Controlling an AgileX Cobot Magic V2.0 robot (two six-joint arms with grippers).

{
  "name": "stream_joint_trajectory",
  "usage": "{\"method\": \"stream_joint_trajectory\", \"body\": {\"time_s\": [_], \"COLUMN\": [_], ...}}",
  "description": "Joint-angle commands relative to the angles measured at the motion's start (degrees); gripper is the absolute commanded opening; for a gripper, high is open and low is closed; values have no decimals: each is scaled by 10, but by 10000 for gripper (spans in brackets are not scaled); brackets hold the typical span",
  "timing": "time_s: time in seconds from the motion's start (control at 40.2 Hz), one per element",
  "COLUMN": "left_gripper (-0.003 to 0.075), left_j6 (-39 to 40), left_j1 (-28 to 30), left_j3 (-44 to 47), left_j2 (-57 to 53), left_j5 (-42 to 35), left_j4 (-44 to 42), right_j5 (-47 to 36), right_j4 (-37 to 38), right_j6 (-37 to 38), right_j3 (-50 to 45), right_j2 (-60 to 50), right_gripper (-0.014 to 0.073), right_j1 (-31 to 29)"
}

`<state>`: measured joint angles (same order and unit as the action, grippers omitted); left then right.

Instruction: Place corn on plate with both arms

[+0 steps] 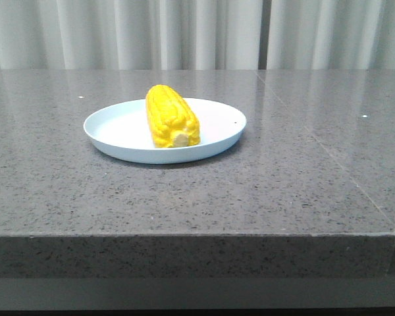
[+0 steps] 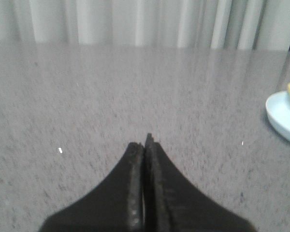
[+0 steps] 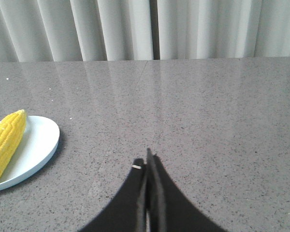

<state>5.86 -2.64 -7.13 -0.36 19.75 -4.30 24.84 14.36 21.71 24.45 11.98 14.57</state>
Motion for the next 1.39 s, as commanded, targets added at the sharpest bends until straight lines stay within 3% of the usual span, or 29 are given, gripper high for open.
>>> {"method": "stream_joint_trajectory", "body": {"time_s": [0.0, 0.199, 1.22, 1.369], "left_gripper": [-20, -20, -20, -20], "left_j6": [0, 0, 0, 0], "left_j1": [2, 2, 2, 2], "left_j3": [23, 91, 89, 89], "left_j2": [-10, -10, -10, -10], "left_j5": [-87, -176, -163, -163], "left_j4": [16, 31, 33, 33], "right_j5": [-48, -49, -59, -125], "right_j4": [12, 12, 16, -27], "right_j6": [-4, -4, -4, -98], "right_j3": [14, 14, 8, -39], "right_j2": [5, 5, 5, -2], "right_gripper": [-64, -64, -64, -64], "right_j1": [-3, -3, -3, -20]}}
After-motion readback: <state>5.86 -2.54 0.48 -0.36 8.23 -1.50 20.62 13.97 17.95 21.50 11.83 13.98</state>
